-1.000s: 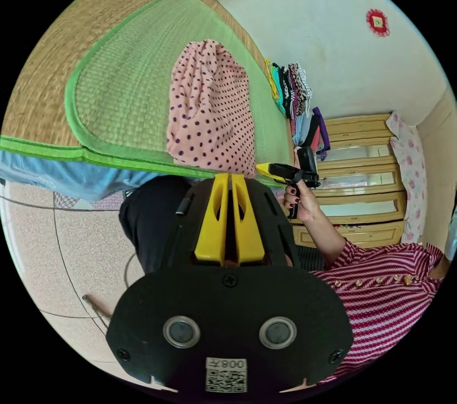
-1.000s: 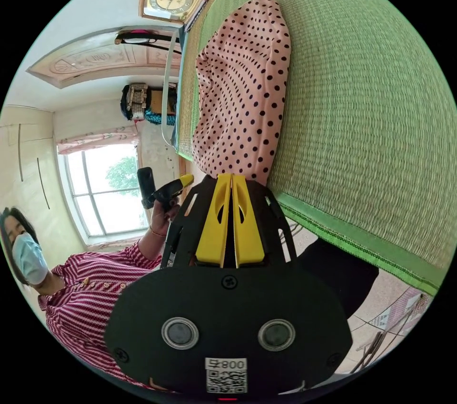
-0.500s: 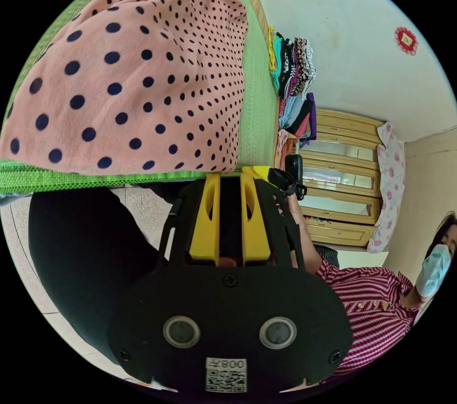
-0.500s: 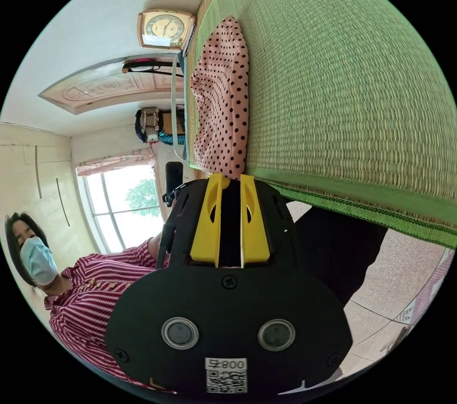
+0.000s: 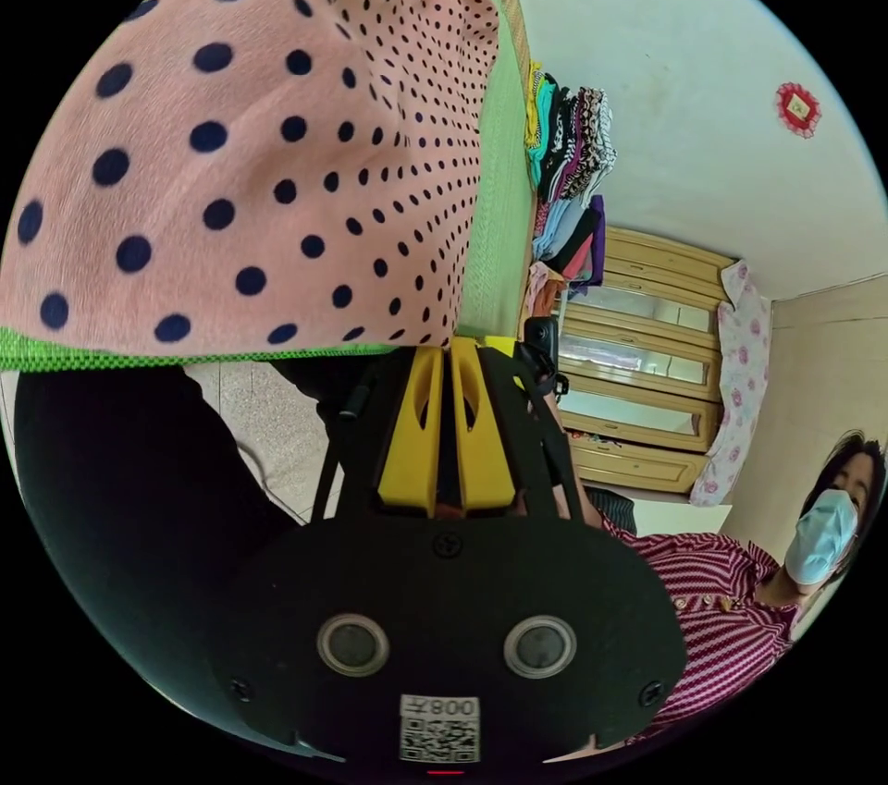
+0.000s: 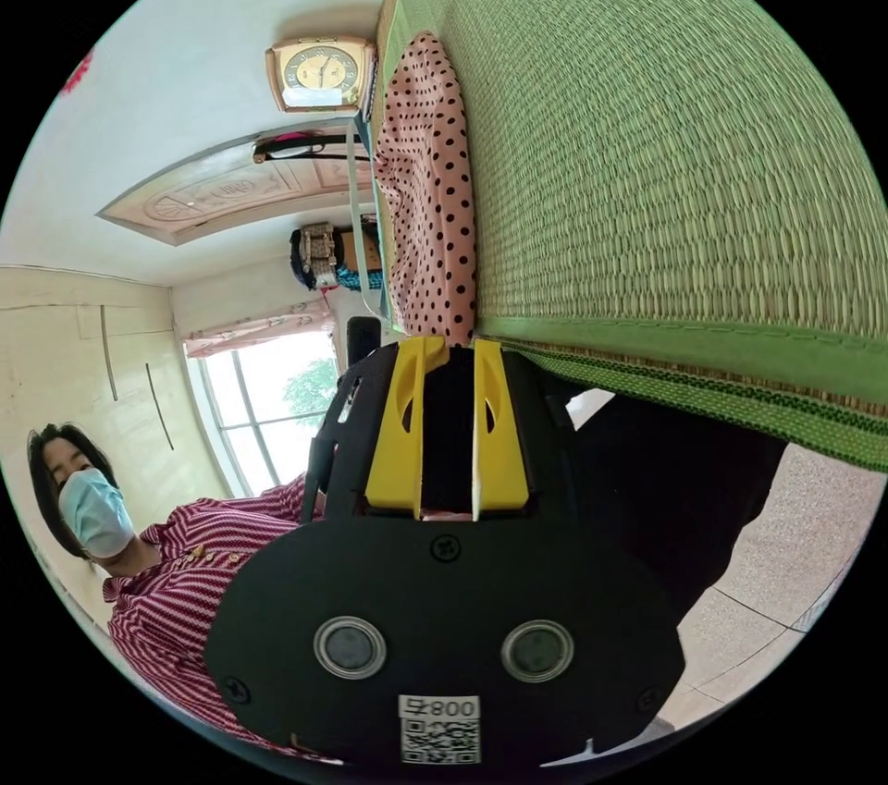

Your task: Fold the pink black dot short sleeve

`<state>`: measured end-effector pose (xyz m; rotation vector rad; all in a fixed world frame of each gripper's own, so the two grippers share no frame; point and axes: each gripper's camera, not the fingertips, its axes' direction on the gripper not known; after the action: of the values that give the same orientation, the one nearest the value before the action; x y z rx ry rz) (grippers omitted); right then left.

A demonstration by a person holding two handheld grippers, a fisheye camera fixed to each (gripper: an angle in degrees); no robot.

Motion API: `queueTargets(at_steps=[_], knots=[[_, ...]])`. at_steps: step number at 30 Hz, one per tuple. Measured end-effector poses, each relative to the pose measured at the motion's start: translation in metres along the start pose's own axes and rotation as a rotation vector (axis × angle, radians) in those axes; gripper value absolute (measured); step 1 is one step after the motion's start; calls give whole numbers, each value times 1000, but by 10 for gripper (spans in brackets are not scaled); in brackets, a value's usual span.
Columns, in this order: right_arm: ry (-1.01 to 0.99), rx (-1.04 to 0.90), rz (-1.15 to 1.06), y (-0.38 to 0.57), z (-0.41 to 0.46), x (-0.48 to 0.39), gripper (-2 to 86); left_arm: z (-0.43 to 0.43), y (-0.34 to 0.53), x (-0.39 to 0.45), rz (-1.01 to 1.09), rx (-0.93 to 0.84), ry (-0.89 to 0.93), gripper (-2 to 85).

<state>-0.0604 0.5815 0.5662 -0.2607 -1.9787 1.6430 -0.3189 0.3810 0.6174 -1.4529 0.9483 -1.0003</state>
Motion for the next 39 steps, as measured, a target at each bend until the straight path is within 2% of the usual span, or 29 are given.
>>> queueTargets(at_steps=[12, 19, 25, 33, 39], knots=[[-106, -10, 24, 15, -24, -20, 96, 10, 20, 12, 0, -8, 116, 16], [-142, -42, 33, 23, -31, -29, 65, 16, 24, 15, 4, -14, 102, 16], [-125, -48, 45, 28, -41, -33, 30, -13, 36, 19, 48, 12, 44, 14], [-127, -59, 72, 33, -48, -36, 23, -105, 52, 23, 59, 180, -289, 53], [-135, -55, 90, 38, -54, -38, 24, -120, 49, 18, 32, 198, -340, 76]])
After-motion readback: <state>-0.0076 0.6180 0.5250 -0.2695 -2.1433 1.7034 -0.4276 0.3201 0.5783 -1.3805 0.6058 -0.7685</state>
